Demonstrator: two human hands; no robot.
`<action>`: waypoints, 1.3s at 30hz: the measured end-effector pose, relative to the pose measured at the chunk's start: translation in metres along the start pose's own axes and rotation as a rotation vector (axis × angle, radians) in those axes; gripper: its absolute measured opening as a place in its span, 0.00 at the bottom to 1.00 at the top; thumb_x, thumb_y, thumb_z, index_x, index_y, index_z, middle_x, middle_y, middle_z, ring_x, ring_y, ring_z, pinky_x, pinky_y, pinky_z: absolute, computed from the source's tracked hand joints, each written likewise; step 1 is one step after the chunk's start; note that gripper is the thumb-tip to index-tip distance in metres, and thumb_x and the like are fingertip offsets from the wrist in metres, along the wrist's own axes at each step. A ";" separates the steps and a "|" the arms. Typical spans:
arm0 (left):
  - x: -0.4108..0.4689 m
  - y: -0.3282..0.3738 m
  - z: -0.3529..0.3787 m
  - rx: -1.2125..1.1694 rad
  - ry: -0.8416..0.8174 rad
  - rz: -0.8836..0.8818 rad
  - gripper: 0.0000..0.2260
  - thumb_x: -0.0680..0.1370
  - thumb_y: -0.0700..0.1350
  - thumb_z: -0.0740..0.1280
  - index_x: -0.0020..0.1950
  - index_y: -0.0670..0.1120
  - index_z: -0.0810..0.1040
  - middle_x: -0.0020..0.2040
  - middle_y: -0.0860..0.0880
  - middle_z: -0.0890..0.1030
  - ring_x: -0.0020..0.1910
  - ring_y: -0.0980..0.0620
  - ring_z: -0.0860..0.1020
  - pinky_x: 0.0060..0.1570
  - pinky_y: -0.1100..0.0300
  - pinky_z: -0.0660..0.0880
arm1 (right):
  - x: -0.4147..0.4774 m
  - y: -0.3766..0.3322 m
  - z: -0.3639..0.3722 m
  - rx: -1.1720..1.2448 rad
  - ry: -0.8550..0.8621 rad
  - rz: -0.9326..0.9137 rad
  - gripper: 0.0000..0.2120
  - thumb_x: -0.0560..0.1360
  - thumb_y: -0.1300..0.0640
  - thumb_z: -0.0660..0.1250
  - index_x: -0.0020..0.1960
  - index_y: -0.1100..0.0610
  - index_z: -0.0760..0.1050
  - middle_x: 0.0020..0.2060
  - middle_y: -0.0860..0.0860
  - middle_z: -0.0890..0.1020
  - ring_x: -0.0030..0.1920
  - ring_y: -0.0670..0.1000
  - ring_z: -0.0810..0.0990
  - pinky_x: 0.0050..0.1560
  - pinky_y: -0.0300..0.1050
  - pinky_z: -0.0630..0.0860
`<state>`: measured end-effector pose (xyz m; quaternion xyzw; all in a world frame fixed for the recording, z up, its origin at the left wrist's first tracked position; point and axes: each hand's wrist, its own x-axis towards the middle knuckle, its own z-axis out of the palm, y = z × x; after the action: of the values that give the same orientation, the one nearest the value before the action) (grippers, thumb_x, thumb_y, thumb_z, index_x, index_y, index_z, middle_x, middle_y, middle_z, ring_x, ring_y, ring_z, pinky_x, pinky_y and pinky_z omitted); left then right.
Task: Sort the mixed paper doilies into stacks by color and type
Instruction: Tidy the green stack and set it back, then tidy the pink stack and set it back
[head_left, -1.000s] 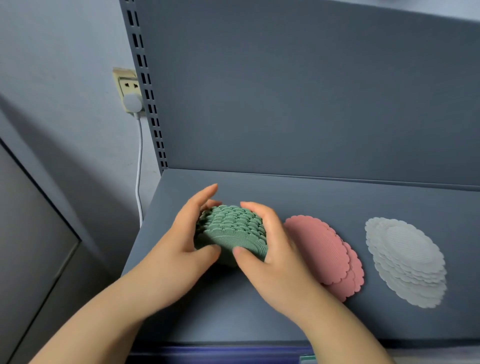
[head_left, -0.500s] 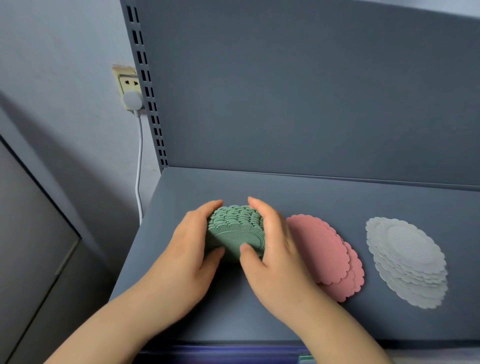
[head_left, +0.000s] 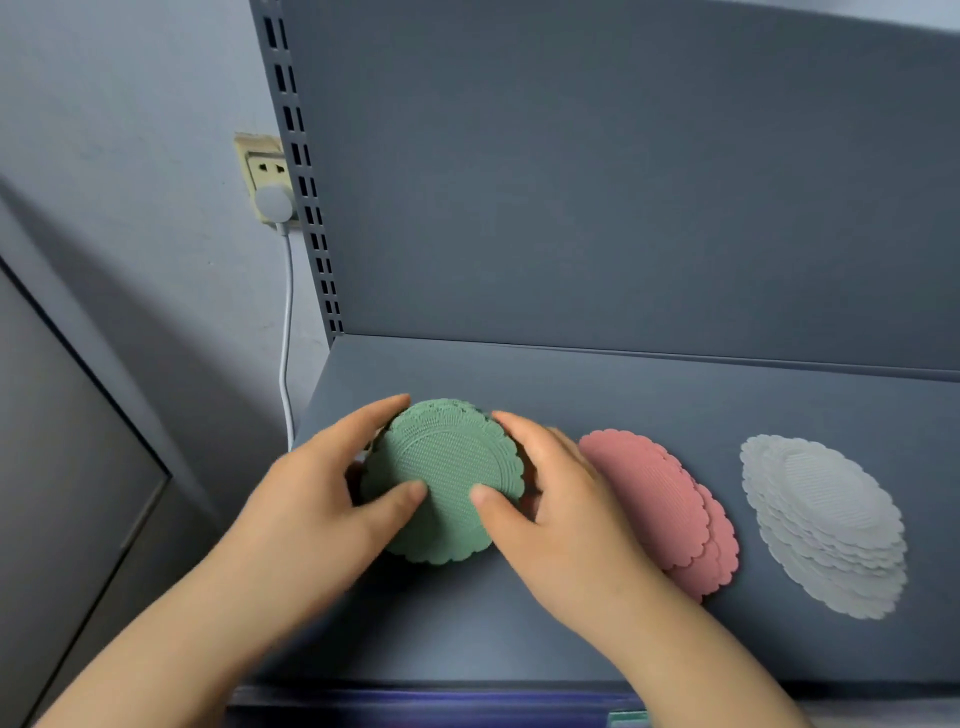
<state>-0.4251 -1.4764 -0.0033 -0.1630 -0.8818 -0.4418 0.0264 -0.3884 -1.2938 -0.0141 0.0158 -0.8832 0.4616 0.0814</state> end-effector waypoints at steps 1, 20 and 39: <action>0.001 -0.002 -0.005 0.014 -0.034 -0.048 0.25 0.68 0.48 0.73 0.62 0.65 0.72 0.49 0.64 0.80 0.45 0.64 0.79 0.51 0.61 0.75 | 0.000 -0.001 0.002 0.025 -0.047 0.044 0.23 0.70 0.52 0.66 0.64 0.45 0.68 0.58 0.42 0.74 0.59 0.43 0.73 0.61 0.45 0.71; 0.005 -0.019 -0.005 0.380 -0.089 0.055 0.25 0.69 0.48 0.74 0.65 0.50 0.73 0.54 0.52 0.70 0.53 0.49 0.73 0.53 0.60 0.67 | 0.008 -0.005 0.015 -0.310 -0.105 0.074 0.20 0.72 0.46 0.66 0.62 0.49 0.69 0.57 0.46 0.72 0.58 0.47 0.69 0.55 0.37 0.64; -0.004 0.041 0.026 0.872 -0.059 0.043 0.10 0.62 0.34 0.76 0.36 0.46 0.80 0.34 0.46 0.78 0.32 0.41 0.77 0.32 0.53 0.72 | -0.023 0.056 -0.110 -0.350 0.242 0.028 0.14 0.68 0.56 0.73 0.52 0.50 0.75 0.47 0.43 0.72 0.44 0.45 0.73 0.50 0.42 0.72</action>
<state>-0.4061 -1.4341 0.0123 -0.1675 -0.9826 -0.0228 0.0766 -0.3575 -1.1732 -0.0012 -0.0665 -0.9337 0.3010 0.1821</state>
